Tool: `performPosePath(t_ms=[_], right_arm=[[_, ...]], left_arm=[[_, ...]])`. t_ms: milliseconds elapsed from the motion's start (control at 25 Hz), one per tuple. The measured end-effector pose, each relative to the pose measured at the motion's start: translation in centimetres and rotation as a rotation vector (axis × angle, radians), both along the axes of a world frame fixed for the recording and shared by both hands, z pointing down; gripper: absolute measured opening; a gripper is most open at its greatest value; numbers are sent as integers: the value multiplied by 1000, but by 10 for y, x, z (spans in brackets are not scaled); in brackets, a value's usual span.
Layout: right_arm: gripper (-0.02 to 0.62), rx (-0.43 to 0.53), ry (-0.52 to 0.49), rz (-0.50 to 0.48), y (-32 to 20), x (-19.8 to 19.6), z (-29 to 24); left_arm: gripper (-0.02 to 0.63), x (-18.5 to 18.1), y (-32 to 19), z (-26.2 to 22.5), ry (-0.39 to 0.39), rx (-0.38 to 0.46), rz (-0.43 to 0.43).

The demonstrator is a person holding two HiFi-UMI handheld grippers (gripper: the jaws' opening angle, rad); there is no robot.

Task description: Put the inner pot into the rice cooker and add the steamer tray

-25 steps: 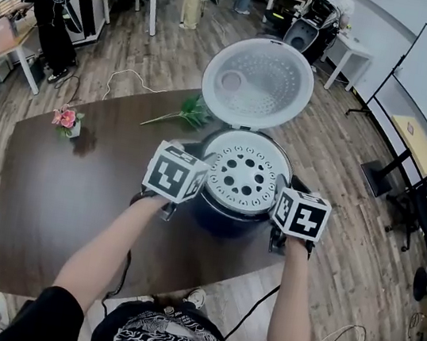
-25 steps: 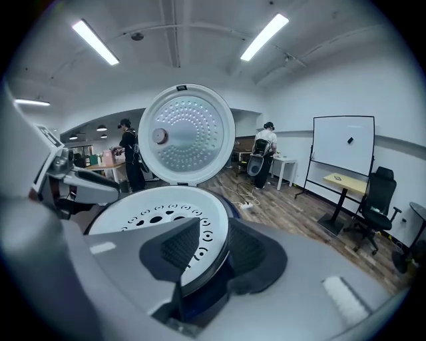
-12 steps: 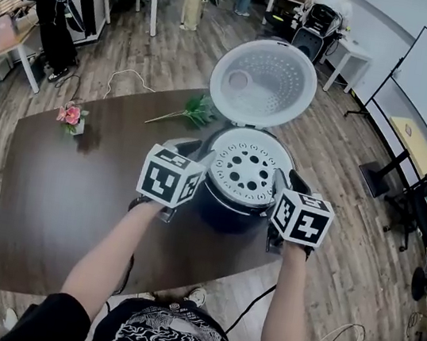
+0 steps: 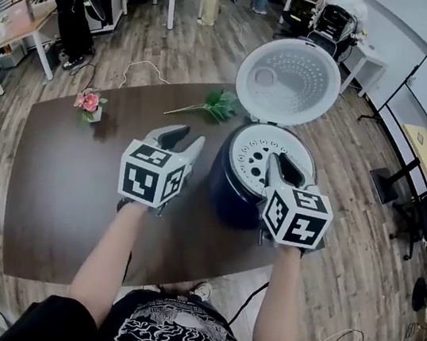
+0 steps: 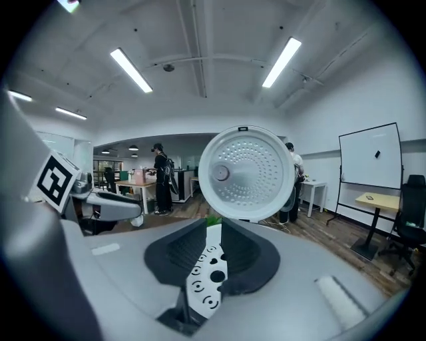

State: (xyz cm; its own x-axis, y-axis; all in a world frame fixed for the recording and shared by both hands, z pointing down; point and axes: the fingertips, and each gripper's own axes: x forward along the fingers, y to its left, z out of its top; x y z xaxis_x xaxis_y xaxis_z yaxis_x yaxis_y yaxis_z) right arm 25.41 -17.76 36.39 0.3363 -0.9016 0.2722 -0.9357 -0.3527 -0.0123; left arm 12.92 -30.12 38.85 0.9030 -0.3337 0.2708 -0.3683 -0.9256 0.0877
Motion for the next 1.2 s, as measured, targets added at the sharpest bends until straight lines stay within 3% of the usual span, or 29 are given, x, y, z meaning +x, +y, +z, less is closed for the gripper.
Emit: performPosePath(t_ms=[480,840,1200], right_arm=[[34,44,-6,-191,-68,-66,-5],[0,88,-3,-314,-80,-94,8],[0,95,16,-348,-99,-110,10]], left_arm=[[110,-83,-45,4,-21,25,-175],[83,-142,-47,11,-12,51,-324],[11,-183,-67,7,-9,63,-408]])
